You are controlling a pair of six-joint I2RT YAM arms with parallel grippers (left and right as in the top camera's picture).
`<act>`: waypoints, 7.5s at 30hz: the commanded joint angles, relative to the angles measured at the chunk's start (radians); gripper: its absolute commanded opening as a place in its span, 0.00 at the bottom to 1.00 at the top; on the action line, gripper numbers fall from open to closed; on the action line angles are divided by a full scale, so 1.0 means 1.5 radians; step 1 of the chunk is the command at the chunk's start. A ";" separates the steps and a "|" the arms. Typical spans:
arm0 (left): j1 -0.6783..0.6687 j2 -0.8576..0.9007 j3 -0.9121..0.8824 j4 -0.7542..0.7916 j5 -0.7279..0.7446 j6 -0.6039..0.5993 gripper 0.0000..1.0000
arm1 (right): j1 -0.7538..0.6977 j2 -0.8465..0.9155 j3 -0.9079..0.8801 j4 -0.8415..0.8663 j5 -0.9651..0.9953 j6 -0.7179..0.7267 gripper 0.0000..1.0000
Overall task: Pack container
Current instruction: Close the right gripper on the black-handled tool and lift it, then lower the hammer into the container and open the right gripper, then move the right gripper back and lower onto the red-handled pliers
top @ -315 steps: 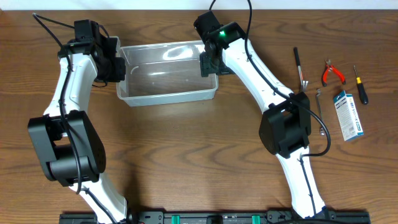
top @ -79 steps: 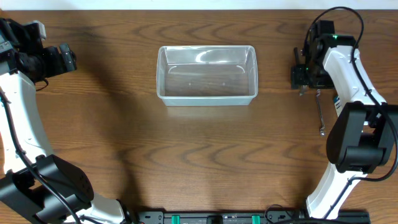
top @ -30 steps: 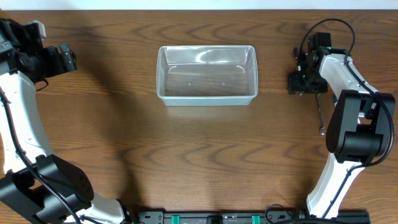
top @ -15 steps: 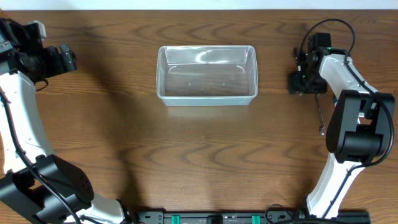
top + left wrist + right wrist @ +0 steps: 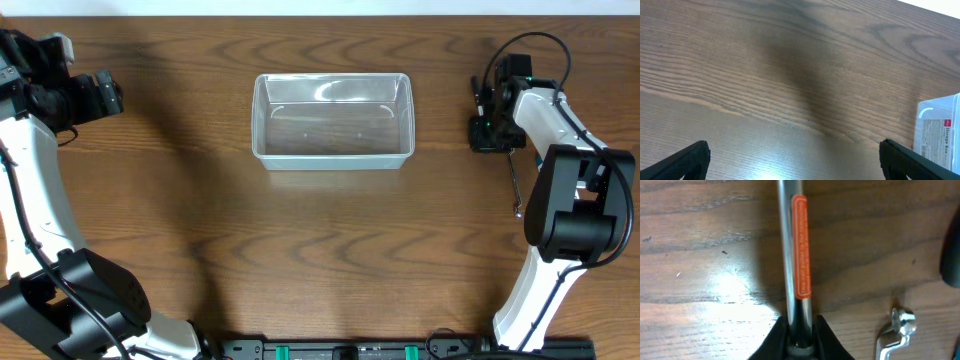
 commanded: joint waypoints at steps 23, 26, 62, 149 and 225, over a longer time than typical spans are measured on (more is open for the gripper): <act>0.000 0.000 0.009 -0.002 0.009 -0.004 0.98 | 0.018 0.003 0.230 -0.069 -0.003 0.001 0.01; 0.000 0.000 0.009 -0.002 0.009 -0.004 0.98 | 0.035 0.003 0.318 -0.095 -0.005 -0.007 0.01; 0.000 0.000 0.010 -0.002 0.009 -0.004 0.98 | 0.368 0.003 0.423 -0.393 -0.167 -0.421 0.01; 0.000 0.000 0.009 -0.002 0.009 -0.004 0.98 | -0.051 0.003 0.294 -0.240 0.032 0.033 0.69; 0.000 0.000 0.010 -0.002 0.008 -0.004 0.98 | -0.107 0.125 0.197 -0.026 0.042 0.036 0.04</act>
